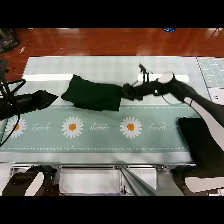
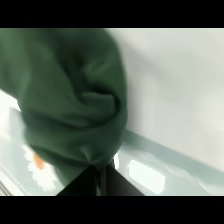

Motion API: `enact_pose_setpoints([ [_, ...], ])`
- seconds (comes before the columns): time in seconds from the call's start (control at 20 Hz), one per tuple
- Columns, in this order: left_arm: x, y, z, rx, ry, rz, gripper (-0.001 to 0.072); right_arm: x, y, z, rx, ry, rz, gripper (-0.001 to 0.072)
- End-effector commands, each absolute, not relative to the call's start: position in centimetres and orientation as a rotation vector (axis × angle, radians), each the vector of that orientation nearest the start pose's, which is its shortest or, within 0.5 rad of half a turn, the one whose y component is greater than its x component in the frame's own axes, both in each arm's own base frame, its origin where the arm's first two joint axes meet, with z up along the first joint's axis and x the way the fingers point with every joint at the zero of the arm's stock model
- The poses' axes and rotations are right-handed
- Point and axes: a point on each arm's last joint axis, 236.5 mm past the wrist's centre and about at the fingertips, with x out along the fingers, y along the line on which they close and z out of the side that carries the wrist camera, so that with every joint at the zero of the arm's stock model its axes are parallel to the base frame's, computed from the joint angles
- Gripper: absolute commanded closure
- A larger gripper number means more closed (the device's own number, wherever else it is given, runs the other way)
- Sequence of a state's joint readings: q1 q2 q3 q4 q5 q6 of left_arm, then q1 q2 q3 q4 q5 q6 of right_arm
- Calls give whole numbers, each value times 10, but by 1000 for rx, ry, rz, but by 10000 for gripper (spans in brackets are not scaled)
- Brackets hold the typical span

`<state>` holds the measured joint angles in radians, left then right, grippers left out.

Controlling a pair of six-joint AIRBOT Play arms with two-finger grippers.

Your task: Fold the shirts.

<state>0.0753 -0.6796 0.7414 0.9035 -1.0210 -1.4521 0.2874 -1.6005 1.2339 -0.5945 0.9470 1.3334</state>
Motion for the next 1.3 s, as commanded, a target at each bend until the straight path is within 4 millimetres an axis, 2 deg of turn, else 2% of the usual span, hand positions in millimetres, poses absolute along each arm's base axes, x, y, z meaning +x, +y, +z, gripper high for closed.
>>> enact_pose_setpoints([
  [0.0,300,-103,101,-518,880,-340,688,435,285,69,450,1135,705,690],
  [0.15,298,-103,95,-521,894,-336,688,454,272,142,334,1000,686,690],
  [0.35,297,-103,93,-522,898,-336,688,462,237,213,260,887,641,690],
  [0.45,297,-103,93,-522,899,-336,687,467,199,240,293,842,580,690],
  [0.65,297,-103,93,-522,899,-336,688,462,97,276,386,778,411,690],
  [0.8,297,-103,93,-523,899,-336,687,443,17,289,476,769,261,691],
  [0.95,296,-106,95,-537,903,-348,687,405,-54,282,585,831,83,691],
  [1.1,296,-107,95,-539,903,-350,687,355,-111,268,703,893,-136,691],
  [1.25,296,-107,95,-539,903,-350,687,288,-161,245,789,913,-396,691],
])
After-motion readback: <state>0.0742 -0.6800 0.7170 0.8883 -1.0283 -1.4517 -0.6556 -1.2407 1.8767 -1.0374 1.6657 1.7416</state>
